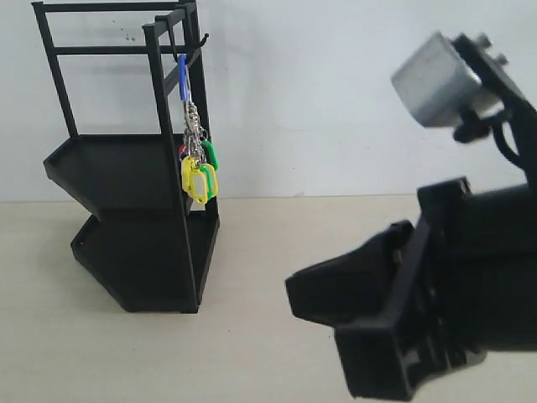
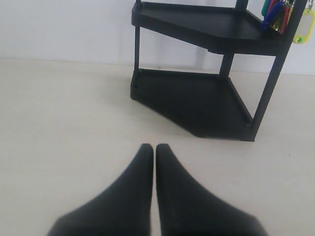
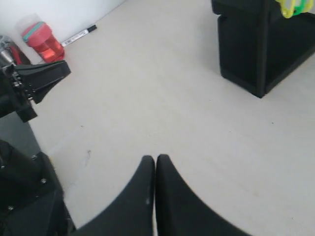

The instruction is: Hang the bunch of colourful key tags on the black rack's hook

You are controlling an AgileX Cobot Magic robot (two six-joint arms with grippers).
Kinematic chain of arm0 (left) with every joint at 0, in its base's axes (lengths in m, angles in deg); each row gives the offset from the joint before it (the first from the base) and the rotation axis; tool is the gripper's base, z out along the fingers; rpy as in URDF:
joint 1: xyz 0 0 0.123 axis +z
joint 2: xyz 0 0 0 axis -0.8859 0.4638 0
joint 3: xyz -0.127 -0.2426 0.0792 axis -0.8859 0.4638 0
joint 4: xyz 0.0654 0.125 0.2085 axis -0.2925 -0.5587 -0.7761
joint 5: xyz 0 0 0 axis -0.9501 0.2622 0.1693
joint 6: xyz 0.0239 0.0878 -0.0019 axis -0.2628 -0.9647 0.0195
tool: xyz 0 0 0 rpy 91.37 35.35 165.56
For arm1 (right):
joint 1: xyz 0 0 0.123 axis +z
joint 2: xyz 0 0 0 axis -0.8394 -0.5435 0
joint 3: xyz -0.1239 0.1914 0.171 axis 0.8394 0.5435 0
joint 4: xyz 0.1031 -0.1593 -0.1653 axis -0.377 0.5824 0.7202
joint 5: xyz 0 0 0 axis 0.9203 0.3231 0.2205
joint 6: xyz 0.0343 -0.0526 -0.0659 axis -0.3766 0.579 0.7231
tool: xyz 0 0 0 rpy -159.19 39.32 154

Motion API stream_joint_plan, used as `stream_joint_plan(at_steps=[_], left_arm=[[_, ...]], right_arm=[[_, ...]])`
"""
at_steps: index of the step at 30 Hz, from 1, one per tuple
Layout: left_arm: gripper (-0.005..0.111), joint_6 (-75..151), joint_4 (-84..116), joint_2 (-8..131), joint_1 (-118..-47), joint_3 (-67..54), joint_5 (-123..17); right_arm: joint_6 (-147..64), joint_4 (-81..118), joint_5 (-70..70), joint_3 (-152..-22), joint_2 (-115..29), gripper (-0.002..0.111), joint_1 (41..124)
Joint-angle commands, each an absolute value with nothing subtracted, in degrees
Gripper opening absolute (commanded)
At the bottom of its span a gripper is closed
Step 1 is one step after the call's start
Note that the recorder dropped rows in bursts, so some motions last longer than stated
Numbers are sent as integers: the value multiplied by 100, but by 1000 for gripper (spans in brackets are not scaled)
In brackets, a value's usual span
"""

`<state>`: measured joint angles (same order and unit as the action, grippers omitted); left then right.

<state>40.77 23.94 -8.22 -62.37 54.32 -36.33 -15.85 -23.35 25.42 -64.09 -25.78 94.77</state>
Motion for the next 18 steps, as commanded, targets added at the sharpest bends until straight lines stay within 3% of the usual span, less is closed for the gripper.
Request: stream_joint_plan(at_steps=[1, 11, 18], left_arm=[[4, 4057, 2366, -834, -6240, 5424, -3679], [4, 4057, 2366, -834, -6240, 5424, -3679], [4, 4057, 2366, -834, -6240, 5424, -3679]], right_arm=[[-1537, -2330, 1663, -5341, -1994, 0, 9383], [-1743, -2586, -140, -3056, 319, 0, 7910], [-1760, -2586, -200, -2462, 2024, 0, 7113]])
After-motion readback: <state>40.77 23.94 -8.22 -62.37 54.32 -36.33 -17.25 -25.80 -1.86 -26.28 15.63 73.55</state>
